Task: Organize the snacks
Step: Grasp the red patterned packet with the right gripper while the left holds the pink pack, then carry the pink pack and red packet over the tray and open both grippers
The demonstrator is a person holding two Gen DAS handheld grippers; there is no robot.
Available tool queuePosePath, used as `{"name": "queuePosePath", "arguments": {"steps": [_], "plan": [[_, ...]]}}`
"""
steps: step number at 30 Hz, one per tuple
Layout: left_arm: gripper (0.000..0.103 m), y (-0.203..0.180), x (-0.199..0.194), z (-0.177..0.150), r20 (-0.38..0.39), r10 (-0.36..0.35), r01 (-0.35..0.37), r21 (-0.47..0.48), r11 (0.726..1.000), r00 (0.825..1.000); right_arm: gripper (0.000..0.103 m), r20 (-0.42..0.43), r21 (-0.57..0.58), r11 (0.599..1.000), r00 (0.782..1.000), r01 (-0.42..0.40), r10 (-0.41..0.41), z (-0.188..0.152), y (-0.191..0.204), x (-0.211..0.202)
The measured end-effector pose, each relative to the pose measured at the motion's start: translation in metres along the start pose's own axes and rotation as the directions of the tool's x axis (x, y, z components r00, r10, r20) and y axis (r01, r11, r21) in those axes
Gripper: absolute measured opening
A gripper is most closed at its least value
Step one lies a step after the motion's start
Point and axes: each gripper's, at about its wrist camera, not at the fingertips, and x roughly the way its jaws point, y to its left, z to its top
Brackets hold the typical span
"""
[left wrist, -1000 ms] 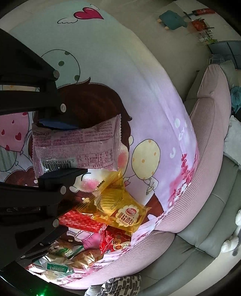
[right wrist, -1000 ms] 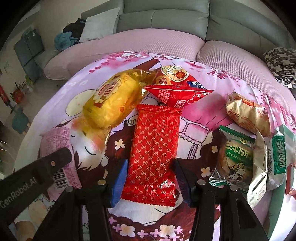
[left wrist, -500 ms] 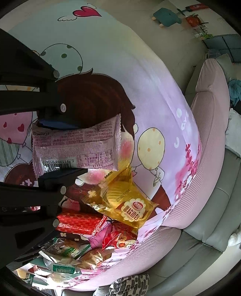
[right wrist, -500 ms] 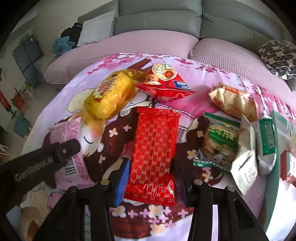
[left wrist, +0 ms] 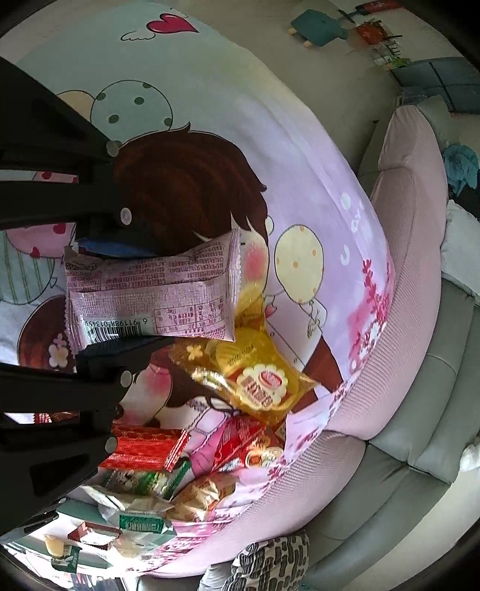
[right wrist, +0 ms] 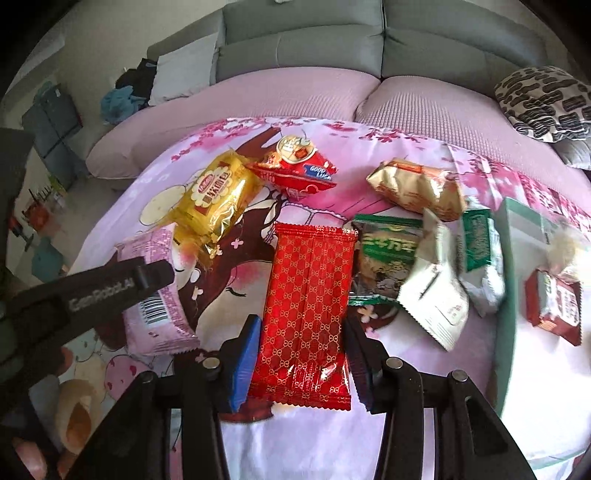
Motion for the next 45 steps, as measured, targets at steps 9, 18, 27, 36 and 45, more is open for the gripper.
{"name": "queuePosePath", "arguments": {"steps": [9, 18, 27, 36, 45], "plan": [[0.039, -0.020, -0.024, -0.004, 0.058, -0.009, 0.006, 0.047, 0.999, 0.998, 0.047, 0.077, 0.022, 0.999, 0.997, -0.033, 0.031, -0.001, -0.016, -0.038], [0.039, -0.054, -0.043, -0.012, 0.095, -0.044, 0.033, 0.120, 0.992, 0.995, 0.047, 0.123, 0.112, 0.993, 0.992, -0.021, 0.007, -0.003, -0.054, -0.063], [0.039, -0.123, -0.055, -0.039, 0.060, -0.177, 0.154, 0.280, 0.948, 0.982, 0.047, 0.183, 0.305, 0.950, 0.974, 0.068, -0.129, -0.008, -0.140, -0.106], [0.039, -0.196, -0.067, -0.080, -0.014, -0.289, 0.264, 0.453, 0.851, 0.957, 0.047, 0.195, 0.484, 0.863, 0.943, 0.147, -0.270, -0.029, -0.221, -0.145], [0.039, -0.248, -0.060, -0.123, -0.111, -0.300, 0.309, 0.567, 0.764, 0.947, 0.047, 0.164, 0.544, 0.820, 0.935, 0.180, -0.314, -0.049, -0.262, -0.161]]}}
